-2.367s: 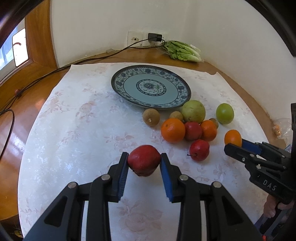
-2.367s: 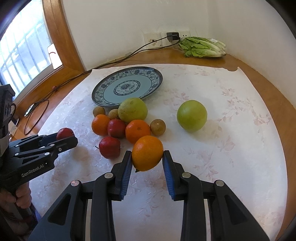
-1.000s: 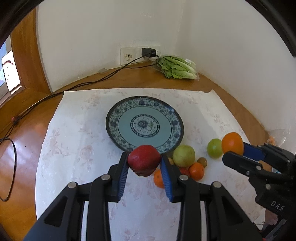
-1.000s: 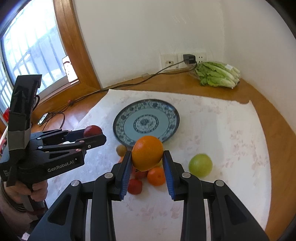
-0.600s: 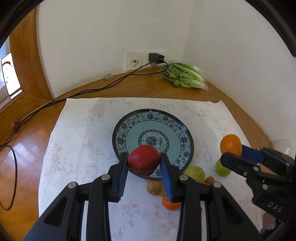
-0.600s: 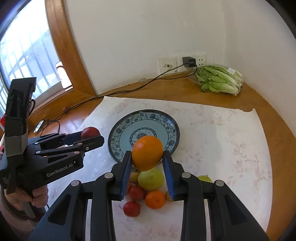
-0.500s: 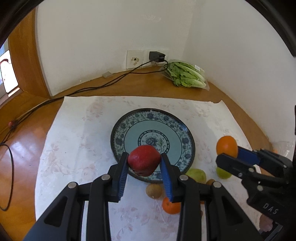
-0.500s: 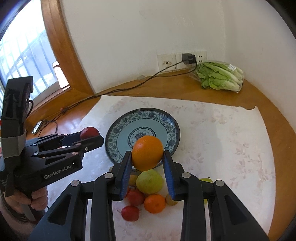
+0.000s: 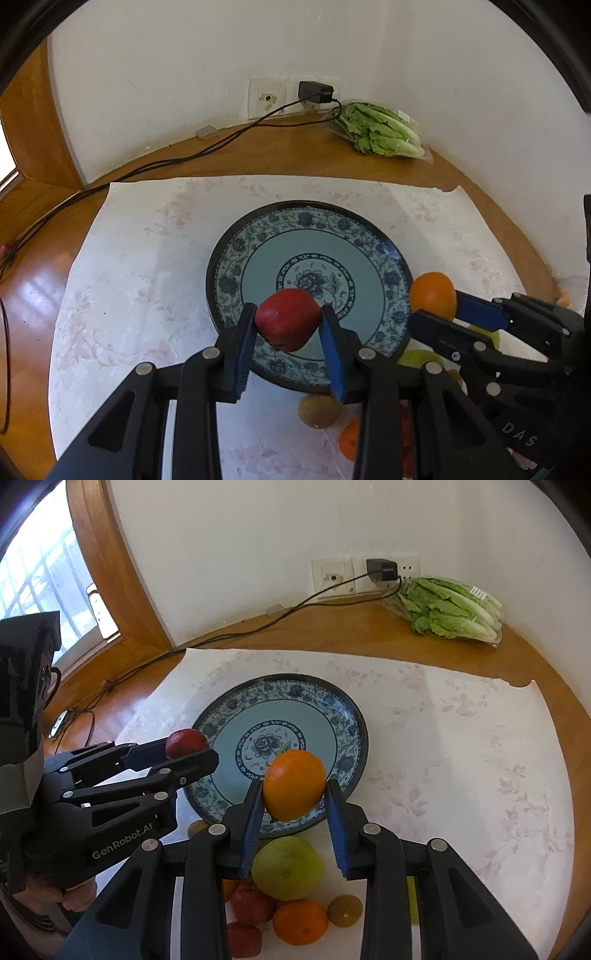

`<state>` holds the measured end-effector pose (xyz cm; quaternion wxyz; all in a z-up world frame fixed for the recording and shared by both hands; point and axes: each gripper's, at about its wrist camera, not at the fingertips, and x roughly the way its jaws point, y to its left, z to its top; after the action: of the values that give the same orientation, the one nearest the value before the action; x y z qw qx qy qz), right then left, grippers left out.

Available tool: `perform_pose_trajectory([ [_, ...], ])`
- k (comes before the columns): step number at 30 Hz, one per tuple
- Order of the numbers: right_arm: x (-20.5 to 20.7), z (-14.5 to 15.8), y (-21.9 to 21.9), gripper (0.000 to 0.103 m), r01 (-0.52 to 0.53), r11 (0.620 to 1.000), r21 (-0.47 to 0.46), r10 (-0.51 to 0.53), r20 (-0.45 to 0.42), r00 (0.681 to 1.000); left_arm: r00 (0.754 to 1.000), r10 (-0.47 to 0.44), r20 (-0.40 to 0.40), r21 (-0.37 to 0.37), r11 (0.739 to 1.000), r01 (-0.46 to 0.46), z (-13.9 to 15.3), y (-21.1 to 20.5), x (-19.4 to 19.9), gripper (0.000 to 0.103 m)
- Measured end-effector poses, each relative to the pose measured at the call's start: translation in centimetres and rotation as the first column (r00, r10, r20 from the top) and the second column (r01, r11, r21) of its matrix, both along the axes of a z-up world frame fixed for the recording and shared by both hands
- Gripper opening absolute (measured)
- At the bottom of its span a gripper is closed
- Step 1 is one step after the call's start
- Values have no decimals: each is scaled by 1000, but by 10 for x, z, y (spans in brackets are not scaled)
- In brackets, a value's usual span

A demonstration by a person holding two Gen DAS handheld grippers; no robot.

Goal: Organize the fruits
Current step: 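Lift and carry the orange with the right tool while the left carries the apple to the plate, then open the right tool to drop the orange while the left releases the apple onto the plate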

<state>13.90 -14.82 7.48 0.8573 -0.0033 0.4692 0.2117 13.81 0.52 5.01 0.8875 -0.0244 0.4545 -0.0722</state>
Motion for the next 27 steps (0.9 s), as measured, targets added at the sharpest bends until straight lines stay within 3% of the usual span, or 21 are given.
perform_pose_trajectory([
  [16, 11, -24, 6, 34, 0, 999, -39, -1, -38, 999, 999, 1, -42, -3, 1000, -1, -23, -1, 9, 35],
  [27, 10, -25, 8, 34, -3, 998, -58, 2, -18, 1000, 999, 0, -41, 3, 1000, 0, -26, -1, 9, 35],
])
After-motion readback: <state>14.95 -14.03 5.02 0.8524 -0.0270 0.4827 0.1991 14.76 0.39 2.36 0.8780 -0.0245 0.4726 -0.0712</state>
